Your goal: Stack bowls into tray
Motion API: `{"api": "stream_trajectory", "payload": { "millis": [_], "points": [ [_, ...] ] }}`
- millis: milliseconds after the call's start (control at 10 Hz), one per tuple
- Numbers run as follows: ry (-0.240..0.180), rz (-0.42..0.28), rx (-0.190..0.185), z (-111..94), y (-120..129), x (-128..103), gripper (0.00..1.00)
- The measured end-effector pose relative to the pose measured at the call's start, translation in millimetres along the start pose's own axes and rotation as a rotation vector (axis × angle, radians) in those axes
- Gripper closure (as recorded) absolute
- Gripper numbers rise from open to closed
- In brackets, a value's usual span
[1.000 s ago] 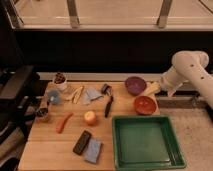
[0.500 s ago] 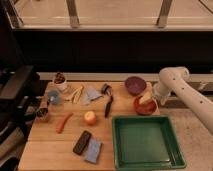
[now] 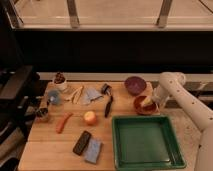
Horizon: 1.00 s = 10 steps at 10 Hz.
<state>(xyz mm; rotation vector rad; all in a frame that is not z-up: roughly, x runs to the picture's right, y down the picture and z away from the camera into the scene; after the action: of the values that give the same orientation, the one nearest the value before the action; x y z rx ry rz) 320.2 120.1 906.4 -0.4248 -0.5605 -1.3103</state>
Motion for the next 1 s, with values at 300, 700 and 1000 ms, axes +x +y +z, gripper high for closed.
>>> {"api": "stream_trajectory", "payload": {
  "millis": [300, 700, 1000],
  "points": [
    [0.025, 0.017, -0.007, -24, 7, -1, 0.74],
    [0.087, 0.020, 0.007, -68, 7, 3, 1.00],
    [0.163, 0.007, 0.050, -118, -5, 24, 1.00]
  ]
}}
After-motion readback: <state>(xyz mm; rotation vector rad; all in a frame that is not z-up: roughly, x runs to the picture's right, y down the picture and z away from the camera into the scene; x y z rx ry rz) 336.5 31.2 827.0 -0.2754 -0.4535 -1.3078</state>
